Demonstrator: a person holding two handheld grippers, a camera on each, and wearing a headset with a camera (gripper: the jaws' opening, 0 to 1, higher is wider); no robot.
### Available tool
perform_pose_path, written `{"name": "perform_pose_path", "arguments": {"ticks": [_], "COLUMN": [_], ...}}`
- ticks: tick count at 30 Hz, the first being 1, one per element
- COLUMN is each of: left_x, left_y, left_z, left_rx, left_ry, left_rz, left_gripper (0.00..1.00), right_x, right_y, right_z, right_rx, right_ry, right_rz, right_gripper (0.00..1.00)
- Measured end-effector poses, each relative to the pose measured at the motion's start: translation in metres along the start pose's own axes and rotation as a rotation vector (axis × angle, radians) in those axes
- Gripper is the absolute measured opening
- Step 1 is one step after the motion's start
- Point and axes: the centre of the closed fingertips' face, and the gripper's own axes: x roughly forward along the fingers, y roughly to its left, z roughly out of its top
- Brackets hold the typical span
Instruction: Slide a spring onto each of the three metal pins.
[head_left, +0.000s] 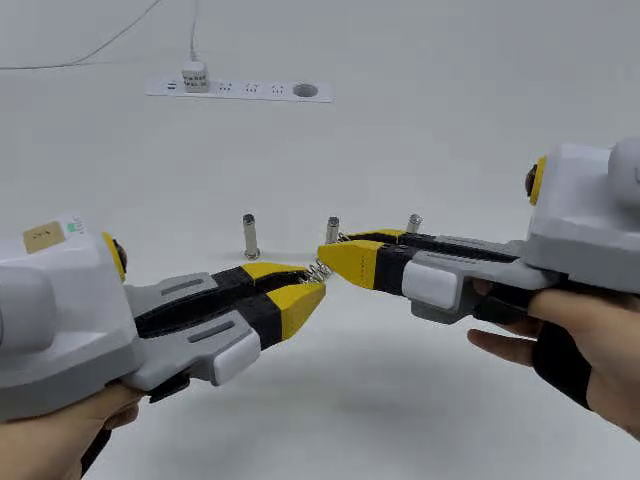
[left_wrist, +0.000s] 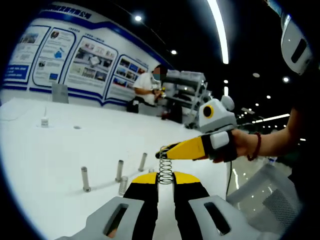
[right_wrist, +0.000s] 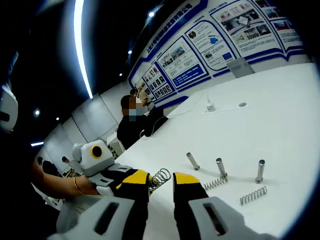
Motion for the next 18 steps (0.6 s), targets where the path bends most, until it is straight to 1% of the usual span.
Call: {"name": "perform_pose_path", "arguments": {"ticks": [4, 10, 13, 14, 15, 16, 18], "left_x": [0.0, -0.002, -0.002, -0.002, -0.001, -0.001, -0.001], "left_y": [-0.003, -0.005, -0.005, -0.005, -0.007, -0.007, -0.005], "left_z": [0.004, 0.008, 0.008, 0.006, 0.007, 0.007, 0.007], "left_rx": [0.009, 0.022, 0.032, 0.046, 0.051, 0.057, 0.061], "left_ry": [-0.018, -0.027, -0.022, -0.007, -0.01, -0.006, -0.001], "left_rz": [-0.009, -0.015, -0.013, -0.01, -0.013, -0.011, -0.002], "left_gripper": [0.1, 0.1, 0.1, 0.1, 0.1, 0.1, 0.1], "right_x": [-0.001, -0.002, -0.002, -0.003, -0.002, -0.002, -0.001], "right_y": [0.003, 0.008, 0.011, 0.014, 0.016, 0.015, 0.015], "right_z": [0.003, 0.006, 0.008, 0.01, 0.012, 0.011, 0.011], "right_rx": [0.034, 0.075, 0.098, 0.105, 0.115, 0.103, 0.084], "right_ry": [-0.019, -0.037, -0.05, -0.061, -0.068, -0.064, -0.061], "right_rz": [0.022, 0.062, 0.084, 0.1, 0.111, 0.102, 0.099], "right_gripper": [0.16, 0.14, 0.13, 0.12, 0.12, 0.11, 0.11]}}
